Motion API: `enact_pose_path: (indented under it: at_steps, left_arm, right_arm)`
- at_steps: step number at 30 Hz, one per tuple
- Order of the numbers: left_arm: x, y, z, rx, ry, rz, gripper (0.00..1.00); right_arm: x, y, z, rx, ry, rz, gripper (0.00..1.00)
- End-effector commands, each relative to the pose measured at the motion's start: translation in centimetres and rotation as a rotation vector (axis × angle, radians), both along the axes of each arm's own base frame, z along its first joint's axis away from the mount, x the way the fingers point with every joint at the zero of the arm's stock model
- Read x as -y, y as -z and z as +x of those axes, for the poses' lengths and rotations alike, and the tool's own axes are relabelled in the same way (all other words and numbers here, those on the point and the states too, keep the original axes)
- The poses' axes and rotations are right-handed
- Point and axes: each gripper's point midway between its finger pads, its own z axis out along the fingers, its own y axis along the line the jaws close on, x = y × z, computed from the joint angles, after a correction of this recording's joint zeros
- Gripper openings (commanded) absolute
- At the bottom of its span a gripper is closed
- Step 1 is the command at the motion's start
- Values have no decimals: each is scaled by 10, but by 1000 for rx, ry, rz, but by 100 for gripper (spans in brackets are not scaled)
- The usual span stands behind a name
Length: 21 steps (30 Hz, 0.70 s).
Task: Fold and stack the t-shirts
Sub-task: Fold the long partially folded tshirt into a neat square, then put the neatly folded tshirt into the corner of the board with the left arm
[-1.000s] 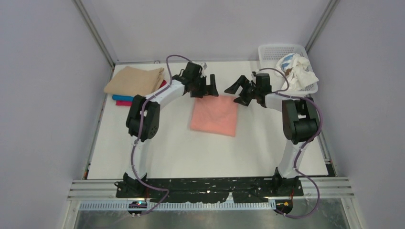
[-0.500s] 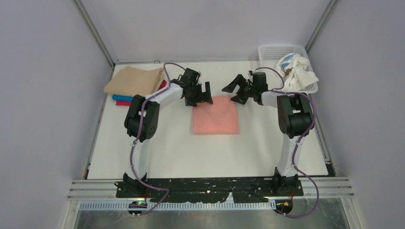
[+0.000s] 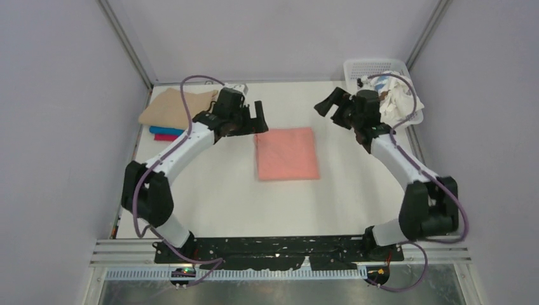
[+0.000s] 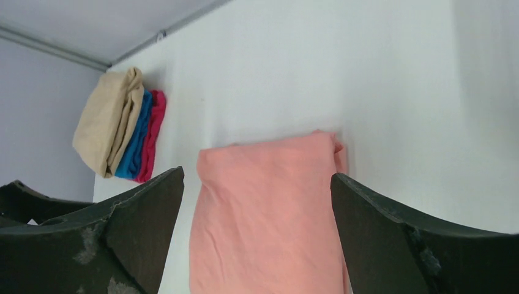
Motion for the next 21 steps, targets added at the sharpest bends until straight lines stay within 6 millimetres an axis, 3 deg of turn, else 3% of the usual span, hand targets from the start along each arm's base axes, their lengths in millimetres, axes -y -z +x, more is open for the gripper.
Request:
enact_pose_path:
  at_steps: [1,2,3,4,5,6,7,11,17,21]
  left_arm:
    - [-25,2,-19,46,-68,-21,100]
    - [-25,8,-24,29,-73,-57,100]
    - [-23,13,-27,13,-79,-91,100]
    - [-21,18,-28,7,-80,-109,100]
    - [-21,21,-27,0,-86,-111,100]
    - [-21,24,-25,-8,-97,-105,100]
    - [-22,30,-22,-25,-112,-93,100]
    - [-16,48,-13,-89,-125,-83,100]
    - [1,83,-5,-167,-127,-30,100]
    - [15,103,-8,-214,-117,-2,85]
  right_arm:
    - [71,-13,-45,87,275,-209,95]
    - [87,-25,-55,117,367,-204,95]
    - [100,-6,-67,80,418,-221,95]
    - [104,-4,-79,96,438,-201,95]
    - [107,-15,-87,137,447,-183,95]
    - [107,-8,-93,135,444,-180,95]
    - [106,-17,-98,166,433,-165,95]
    - [103,-19,-117,168,396,-171,95]
    - [117,-2,-135,127,434,-238,95]
    - [125,11,-143,96,450,-283,95]
